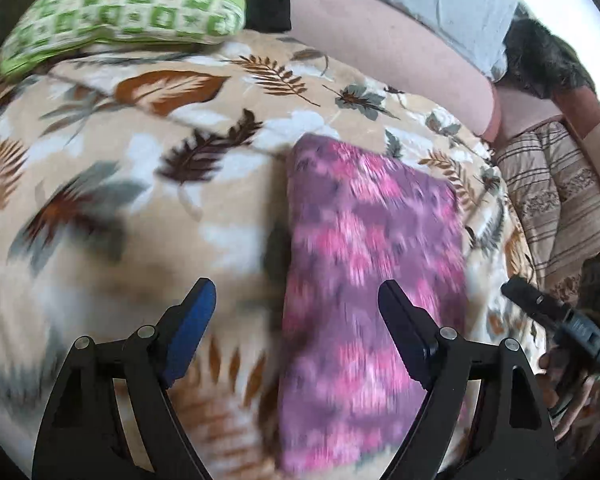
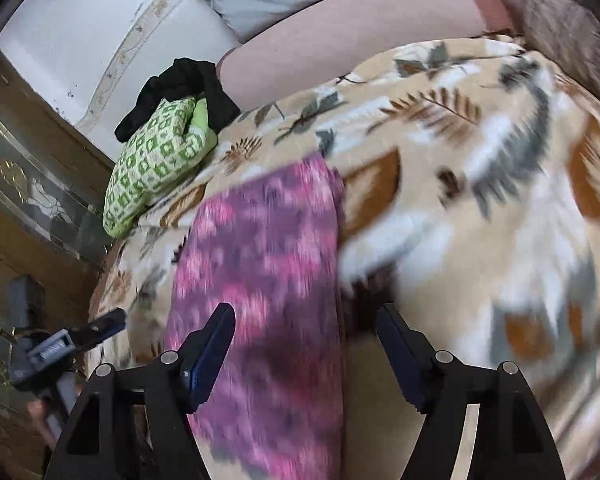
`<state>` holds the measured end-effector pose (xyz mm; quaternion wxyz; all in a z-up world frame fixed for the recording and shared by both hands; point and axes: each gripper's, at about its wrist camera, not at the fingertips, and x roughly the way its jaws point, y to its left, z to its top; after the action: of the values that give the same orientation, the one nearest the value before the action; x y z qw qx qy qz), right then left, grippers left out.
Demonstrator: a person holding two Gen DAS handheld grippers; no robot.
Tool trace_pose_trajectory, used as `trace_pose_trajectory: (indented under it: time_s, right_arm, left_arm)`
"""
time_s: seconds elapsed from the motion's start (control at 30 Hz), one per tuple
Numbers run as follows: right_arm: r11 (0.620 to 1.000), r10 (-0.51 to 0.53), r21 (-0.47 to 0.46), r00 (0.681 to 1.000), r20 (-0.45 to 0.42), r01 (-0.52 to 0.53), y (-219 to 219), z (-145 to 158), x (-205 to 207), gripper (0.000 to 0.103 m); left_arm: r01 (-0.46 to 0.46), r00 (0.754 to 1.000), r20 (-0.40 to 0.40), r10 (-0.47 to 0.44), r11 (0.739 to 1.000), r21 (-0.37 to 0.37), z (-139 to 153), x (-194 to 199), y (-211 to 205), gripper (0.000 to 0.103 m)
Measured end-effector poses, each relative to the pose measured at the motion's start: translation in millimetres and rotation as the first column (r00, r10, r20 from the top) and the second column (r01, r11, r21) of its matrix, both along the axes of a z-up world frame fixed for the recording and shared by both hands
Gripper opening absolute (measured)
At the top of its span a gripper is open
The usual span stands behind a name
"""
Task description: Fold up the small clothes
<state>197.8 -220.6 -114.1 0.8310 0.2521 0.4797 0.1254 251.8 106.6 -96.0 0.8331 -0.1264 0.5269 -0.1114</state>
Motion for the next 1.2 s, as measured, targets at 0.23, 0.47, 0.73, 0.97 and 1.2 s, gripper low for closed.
trace_pose_trajectory:
  time_s: [0.23, 0.47, 0.73, 0.97, 1.2]
  right_arm:
    - [0.999, -0.024, 0.038, 0.991, -0.13, 0.029, 3, -19, 111, 0.045]
    - [0.987, -0.033, 0.146, 0.968, -0.249, 0.072, 1, -63, 154, 0.014]
    - [0.979, -0.098, 0.159, 0.977, -0.187, 0.128, -25, -43, 142, 0.005]
    - [0.993, -0.079, 0.073, 0.969, -0.234, 0.098, -15, -70, 148, 0.005]
    - [0.989, -0.113, 0.088, 0.991, -0.065, 0.119, -24, -22, 64, 0.053]
  left_arm:
    - [-0.061, 0.993, -0.106, 0.052, 0.994, -0.085, -27, 99, 5, 0.083]
    - [-0.14, 0.958, -0.279, 0.069, 0.96, -0.244, -67, 131, 7, 0.037]
    - [-0.099, 0.978, -0.2, 0.055, 0.971, -0.218, -54, 122, 6, 0.024]
    - [-0.106, 0.977, -0.205, 0.066, 0.976, -0.188, -57, 122, 4, 0.029]
    - [-0.022, 0.998, -0.054, 0.018, 0.996, -0.087, -9, 41, 13, 0.069]
